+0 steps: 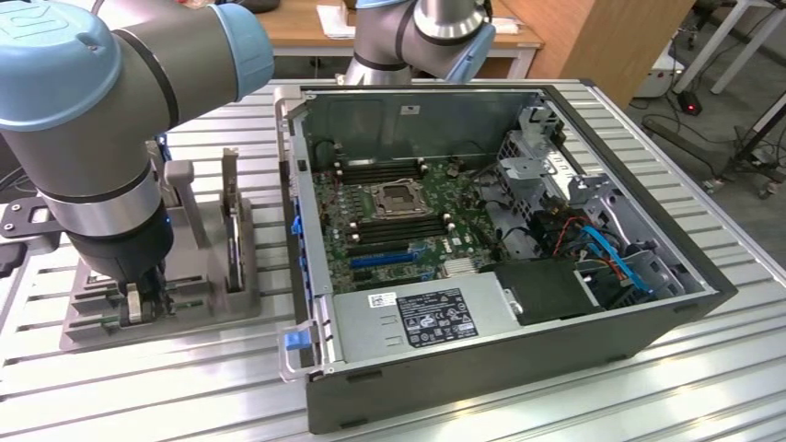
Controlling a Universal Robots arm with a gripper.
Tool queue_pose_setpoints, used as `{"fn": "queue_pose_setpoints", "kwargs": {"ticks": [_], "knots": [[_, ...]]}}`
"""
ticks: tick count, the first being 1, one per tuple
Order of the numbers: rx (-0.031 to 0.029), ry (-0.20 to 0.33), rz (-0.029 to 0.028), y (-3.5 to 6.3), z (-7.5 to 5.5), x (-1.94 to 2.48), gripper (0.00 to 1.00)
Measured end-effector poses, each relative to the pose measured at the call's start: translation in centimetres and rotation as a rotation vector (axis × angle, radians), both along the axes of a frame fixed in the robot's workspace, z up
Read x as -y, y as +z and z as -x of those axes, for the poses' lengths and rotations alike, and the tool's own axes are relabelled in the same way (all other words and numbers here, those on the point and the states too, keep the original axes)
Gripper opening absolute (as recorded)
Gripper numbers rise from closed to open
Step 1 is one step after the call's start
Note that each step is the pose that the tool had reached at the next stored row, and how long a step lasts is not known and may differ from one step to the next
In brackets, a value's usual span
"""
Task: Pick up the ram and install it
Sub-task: 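Pick up the ram and move it above insertion slot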
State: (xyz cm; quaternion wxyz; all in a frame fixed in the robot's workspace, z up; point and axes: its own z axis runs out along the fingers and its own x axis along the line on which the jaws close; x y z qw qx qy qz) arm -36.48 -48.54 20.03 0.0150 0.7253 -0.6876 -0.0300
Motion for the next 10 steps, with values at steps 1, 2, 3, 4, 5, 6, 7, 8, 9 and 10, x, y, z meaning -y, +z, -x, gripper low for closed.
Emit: {"fn": "queue_pose_setpoints", "kwargs": {"ticks": [1, 2, 3, 4, 5, 6, 7, 8, 9, 10], "knots": [[0.0000, 0.000, 0.0000, 0.00, 0.00, 0.00, 0.11], [0.0000, 0.000, 0.0000, 0.00, 0.00, 0.00, 0.11], [0.0000, 0.000, 0.0000, 0.00, 0.00, 0.00, 0.11], [0.0000, 0.000, 0.0000, 0.00, 0.00, 0.00, 0.11], [-0.0001, -0.001, 0.0000, 0.00, 0.00, 0.00, 0.11], [-0.0001, -0.003, 0.0001, 0.00, 0.00, 0.00, 0.11], [-0.0001, -0.008, 0.0001, 0.00, 0.00, 0.00, 0.11], [0.0000, -0.013, 0.0000, -0.01, 0.00, -0.01, 0.11], [0.0000, -0.019, 0.0000, -0.01, 0.00, 0.00, 0.11], [0.0000, -0.024, 0.0000, -0.02, 0.00, 0.00, 0.11]]}}
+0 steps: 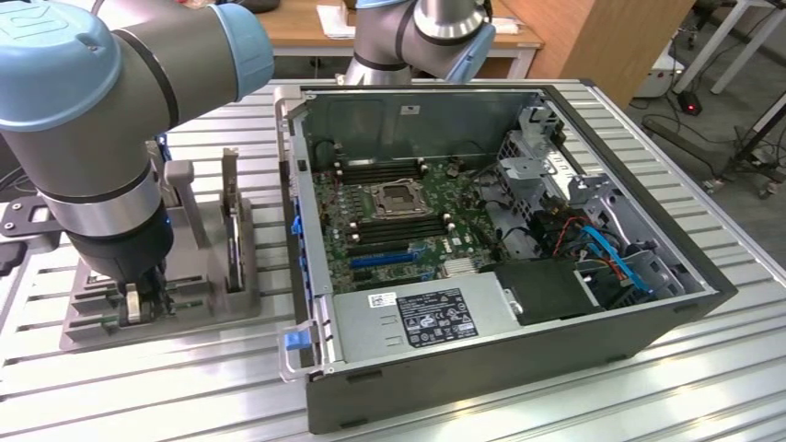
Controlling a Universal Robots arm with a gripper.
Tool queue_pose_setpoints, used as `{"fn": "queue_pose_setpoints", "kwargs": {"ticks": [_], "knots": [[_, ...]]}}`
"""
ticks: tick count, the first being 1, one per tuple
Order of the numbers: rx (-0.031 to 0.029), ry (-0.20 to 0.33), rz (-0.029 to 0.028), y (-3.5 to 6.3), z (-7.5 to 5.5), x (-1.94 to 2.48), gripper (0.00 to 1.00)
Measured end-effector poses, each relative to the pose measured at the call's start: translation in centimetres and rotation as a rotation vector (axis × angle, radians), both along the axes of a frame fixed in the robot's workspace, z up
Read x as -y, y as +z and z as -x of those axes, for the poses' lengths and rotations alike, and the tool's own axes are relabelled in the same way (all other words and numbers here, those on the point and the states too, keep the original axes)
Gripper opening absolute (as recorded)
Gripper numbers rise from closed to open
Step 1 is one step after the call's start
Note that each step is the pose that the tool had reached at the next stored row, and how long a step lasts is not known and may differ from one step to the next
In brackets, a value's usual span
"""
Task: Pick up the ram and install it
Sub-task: 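Pick up the ram and move it above insertion slot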
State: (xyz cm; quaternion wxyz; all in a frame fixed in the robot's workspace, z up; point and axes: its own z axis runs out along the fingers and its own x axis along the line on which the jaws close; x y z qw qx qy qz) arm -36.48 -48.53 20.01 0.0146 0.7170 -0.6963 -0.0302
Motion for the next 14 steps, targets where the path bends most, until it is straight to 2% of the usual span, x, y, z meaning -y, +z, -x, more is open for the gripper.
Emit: {"fn": "queue_pose_setpoints", "kwargs": {"ticks": [14], "knots": [[0.0000, -0.011, 0.0000, 0.28, 0.00, 0.01, 0.11]]}}
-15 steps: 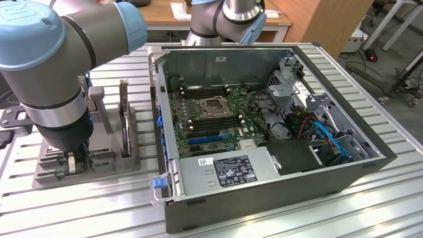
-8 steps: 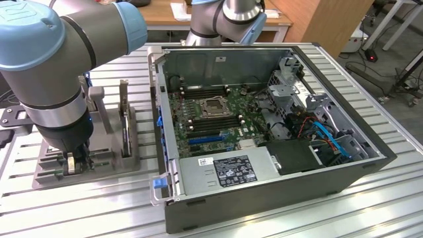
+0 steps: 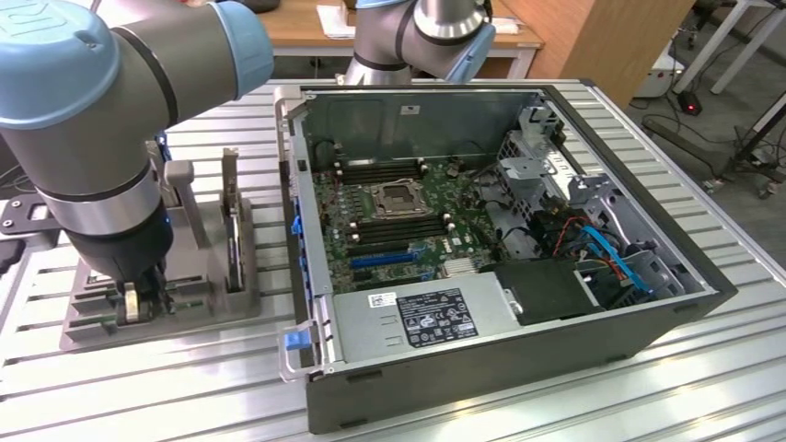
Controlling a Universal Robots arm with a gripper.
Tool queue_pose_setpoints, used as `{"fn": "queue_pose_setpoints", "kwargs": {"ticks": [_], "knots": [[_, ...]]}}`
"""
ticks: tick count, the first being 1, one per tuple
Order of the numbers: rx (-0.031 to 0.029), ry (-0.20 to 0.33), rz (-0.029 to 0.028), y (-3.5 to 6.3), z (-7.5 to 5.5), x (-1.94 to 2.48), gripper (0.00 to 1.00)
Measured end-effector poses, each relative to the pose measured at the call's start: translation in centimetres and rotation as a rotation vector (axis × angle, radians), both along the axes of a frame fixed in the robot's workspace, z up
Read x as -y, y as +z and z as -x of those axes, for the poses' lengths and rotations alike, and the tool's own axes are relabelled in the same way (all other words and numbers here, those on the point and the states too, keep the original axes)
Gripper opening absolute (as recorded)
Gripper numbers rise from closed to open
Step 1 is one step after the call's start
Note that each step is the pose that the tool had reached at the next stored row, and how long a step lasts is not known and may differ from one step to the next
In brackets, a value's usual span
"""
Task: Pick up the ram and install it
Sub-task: 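Pick up the ram and move it above insertion slot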
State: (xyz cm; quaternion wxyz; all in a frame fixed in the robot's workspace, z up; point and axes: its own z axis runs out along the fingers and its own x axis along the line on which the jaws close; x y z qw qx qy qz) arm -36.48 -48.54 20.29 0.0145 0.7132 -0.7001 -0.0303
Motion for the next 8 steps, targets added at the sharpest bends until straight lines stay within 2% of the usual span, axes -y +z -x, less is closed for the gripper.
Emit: {"fn": "queue_pose_setpoints", "kwargs": {"ticks": [8], "knots": [[0.0001, 0.000, -0.0001, 0.93, 0.00, -0.01, 0.11]]}}
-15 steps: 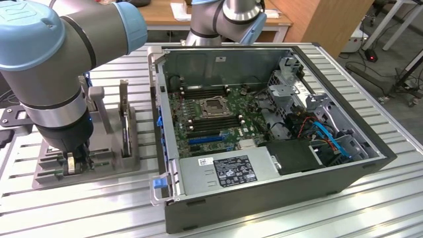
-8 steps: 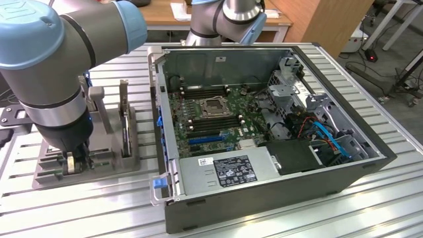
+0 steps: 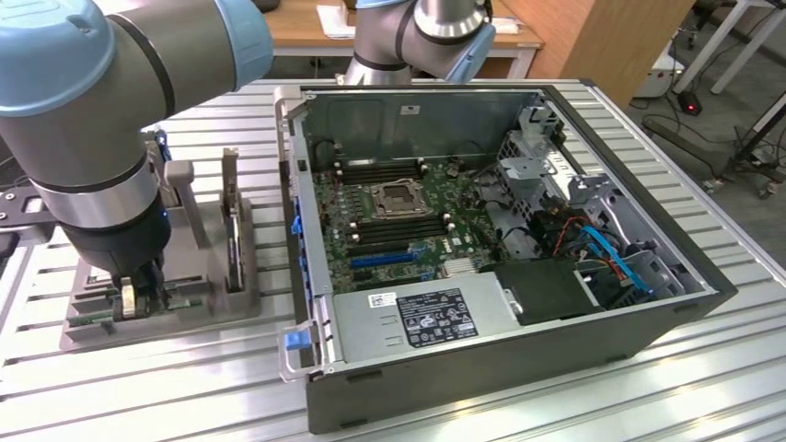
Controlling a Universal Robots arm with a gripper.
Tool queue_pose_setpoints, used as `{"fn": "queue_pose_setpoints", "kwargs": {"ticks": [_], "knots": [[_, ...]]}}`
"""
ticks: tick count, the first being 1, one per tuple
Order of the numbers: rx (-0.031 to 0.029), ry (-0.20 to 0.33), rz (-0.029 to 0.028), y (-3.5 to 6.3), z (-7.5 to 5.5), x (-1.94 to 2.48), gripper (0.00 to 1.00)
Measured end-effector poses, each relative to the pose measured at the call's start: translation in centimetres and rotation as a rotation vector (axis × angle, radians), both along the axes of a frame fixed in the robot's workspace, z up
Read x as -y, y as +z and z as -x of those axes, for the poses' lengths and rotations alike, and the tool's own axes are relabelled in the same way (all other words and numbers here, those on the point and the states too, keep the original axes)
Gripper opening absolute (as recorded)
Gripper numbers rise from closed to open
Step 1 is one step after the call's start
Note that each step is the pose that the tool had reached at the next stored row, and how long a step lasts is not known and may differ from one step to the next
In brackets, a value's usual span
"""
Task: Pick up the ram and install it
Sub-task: 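Pick up the ram and move it above insertion slot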
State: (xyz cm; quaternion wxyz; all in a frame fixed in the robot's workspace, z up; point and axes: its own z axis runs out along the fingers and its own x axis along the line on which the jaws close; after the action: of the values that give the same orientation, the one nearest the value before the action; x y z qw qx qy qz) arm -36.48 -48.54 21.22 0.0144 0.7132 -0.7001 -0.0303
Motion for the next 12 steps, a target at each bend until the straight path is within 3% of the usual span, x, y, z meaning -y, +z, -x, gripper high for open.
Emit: {"fn": "queue_pose_setpoints", "kwargs": {"ticks": [12], "knots": [[-0.0001, 0.000, 0.0000, 2.08, 0.0, 0.00, 0.11]]}}
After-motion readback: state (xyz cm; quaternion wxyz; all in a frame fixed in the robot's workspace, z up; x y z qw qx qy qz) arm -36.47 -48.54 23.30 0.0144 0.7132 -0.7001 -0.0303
